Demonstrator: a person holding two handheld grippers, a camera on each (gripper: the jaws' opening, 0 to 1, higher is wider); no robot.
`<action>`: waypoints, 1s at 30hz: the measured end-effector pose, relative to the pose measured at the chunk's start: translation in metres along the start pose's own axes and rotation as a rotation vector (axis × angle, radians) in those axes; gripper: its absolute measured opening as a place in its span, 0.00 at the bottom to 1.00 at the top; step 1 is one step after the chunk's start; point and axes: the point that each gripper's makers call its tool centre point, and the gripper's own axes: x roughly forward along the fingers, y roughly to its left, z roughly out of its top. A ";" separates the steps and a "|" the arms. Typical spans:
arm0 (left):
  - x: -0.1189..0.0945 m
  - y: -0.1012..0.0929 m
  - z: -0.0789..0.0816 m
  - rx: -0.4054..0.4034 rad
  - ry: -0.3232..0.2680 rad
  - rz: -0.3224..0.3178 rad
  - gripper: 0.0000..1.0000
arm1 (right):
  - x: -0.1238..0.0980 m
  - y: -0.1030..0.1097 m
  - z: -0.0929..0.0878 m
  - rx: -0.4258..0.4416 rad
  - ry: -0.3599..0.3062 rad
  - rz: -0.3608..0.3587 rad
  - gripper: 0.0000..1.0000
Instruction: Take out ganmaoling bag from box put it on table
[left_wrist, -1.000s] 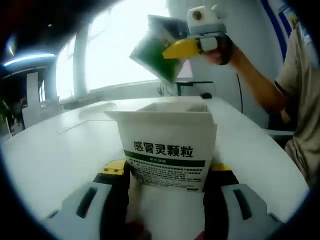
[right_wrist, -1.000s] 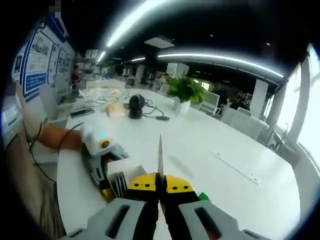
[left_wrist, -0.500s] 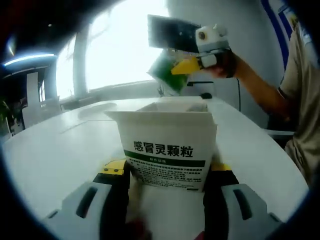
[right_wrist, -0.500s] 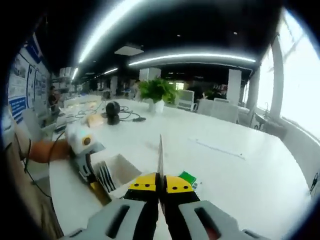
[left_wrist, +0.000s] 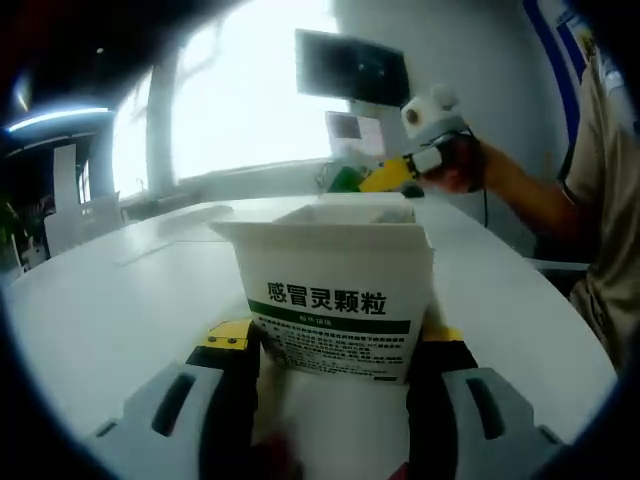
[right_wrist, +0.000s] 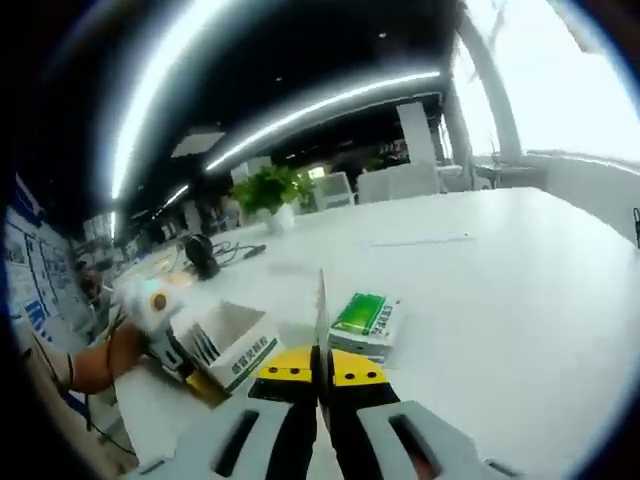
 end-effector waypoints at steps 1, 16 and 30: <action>0.000 0.000 0.000 0.000 0.000 0.000 0.50 | 0.000 0.002 -0.003 0.024 0.004 0.012 0.00; 0.000 0.000 0.000 0.000 0.000 -0.001 0.50 | 0.019 0.017 -0.041 0.269 0.069 0.105 0.00; -0.001 0.000 0.000 0.000 -0.001 -0.001 0.50 | 0.031 0.003 -0.056 -0.158 0.123 -0.067 0.03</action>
